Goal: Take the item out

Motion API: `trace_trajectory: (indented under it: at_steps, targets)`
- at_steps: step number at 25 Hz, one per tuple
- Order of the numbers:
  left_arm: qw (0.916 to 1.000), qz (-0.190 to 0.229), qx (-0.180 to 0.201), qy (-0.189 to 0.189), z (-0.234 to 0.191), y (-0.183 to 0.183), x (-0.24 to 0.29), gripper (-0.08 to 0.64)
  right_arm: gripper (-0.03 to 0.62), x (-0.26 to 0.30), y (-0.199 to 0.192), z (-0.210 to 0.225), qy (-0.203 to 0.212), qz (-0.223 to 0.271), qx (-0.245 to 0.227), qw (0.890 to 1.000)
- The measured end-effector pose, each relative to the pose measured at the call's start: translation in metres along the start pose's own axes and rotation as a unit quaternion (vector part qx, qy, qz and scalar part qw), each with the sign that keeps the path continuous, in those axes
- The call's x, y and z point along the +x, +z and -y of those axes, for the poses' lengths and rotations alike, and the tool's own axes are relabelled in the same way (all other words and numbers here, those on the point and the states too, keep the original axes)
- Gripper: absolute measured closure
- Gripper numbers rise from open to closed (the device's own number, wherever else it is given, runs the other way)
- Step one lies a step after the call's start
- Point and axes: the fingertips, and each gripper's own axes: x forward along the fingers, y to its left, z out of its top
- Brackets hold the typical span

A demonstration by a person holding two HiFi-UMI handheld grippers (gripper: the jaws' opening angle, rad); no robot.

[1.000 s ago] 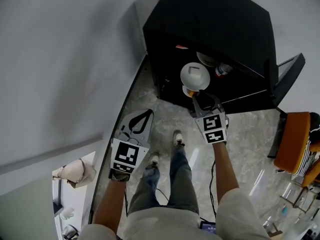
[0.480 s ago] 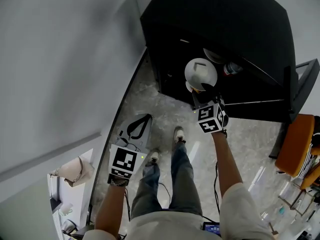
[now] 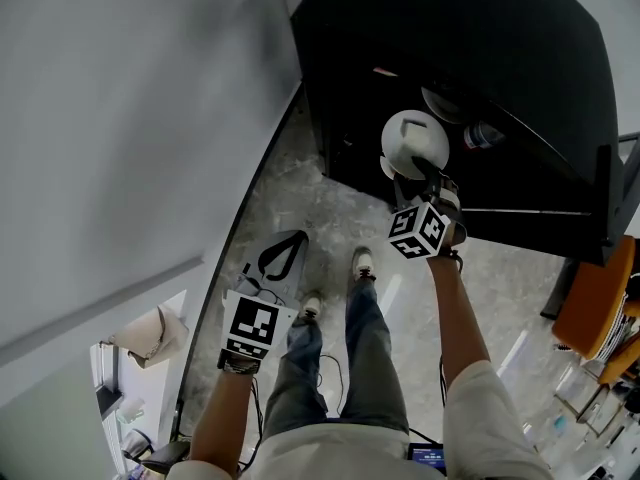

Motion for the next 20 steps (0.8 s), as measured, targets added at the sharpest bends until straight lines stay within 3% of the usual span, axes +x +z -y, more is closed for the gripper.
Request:
trace_trajectory:
  at_steps: [7, 12, 20]
  targets:
    - [0.9999, -0.005, -0.015, 0.000, -0.004, -0.009, 0.000, 0.554, 0.389, 0.013, -0.004, 0.005, -0.045, -0.023, -0.073, 0.996]
    - [0.9994, 0.004, -0.035, -0.003, -0.006, -0.008, 0.001, 0.554, 0.446, 0.017, -0.011, 0.006, -0.068, -0.040, -0.118, 0.990]
    - [0.9995, -0.002, -0.030, -0.006, -0.005, -0.013, 0.001, 0.554, 0.518, 0.016, -0.013, 0.006, -0.112, -0.051, -0.178, 0.976]
